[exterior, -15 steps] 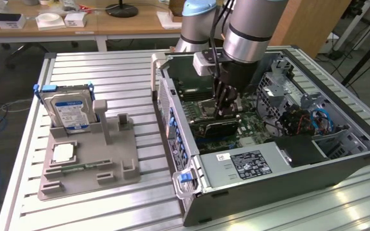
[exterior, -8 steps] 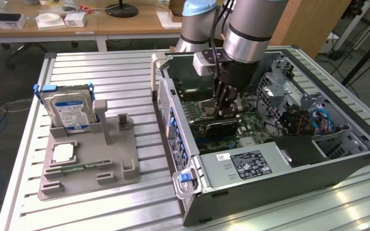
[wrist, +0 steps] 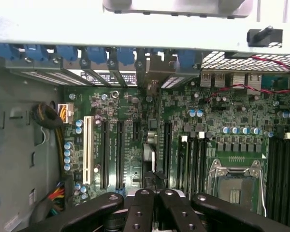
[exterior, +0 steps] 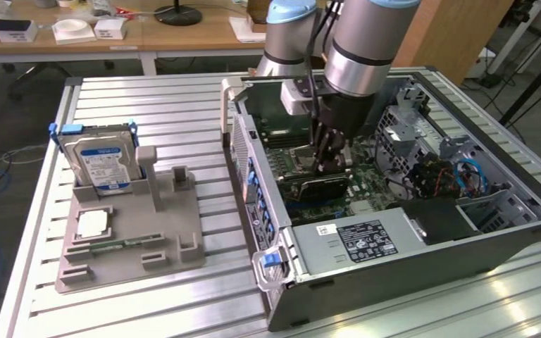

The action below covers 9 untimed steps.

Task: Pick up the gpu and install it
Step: 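Press down on the gpu until it lock into place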

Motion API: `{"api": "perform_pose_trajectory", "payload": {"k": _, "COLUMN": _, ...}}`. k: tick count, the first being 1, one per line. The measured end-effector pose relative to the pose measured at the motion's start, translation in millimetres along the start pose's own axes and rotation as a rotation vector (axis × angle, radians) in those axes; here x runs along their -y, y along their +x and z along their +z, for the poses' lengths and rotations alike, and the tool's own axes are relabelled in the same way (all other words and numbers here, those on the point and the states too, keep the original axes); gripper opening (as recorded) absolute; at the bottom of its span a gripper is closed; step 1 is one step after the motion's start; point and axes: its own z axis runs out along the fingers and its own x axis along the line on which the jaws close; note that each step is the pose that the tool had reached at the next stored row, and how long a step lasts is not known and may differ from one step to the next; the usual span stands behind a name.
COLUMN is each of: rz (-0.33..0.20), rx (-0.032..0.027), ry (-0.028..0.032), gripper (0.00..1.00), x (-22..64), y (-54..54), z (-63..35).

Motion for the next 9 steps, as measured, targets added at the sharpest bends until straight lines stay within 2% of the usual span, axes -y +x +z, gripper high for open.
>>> {"api": "perform_pose_trajectory", "payload": {"k": 4, "rz": 0.0, "rx": 0.0, "ry": 0.0004, "gripper": 0.11, "x": -3.7, "y": 0.1, "z": 7.5}}
{"api": "perform_pose_trajectory", "payload": {"k": 9, "rz": 0.0, "rx": -0.0001, "ry": 0.0004, "gripper": 0.11, "x": -3.6, "y": -0.3, "z": 12.6}}
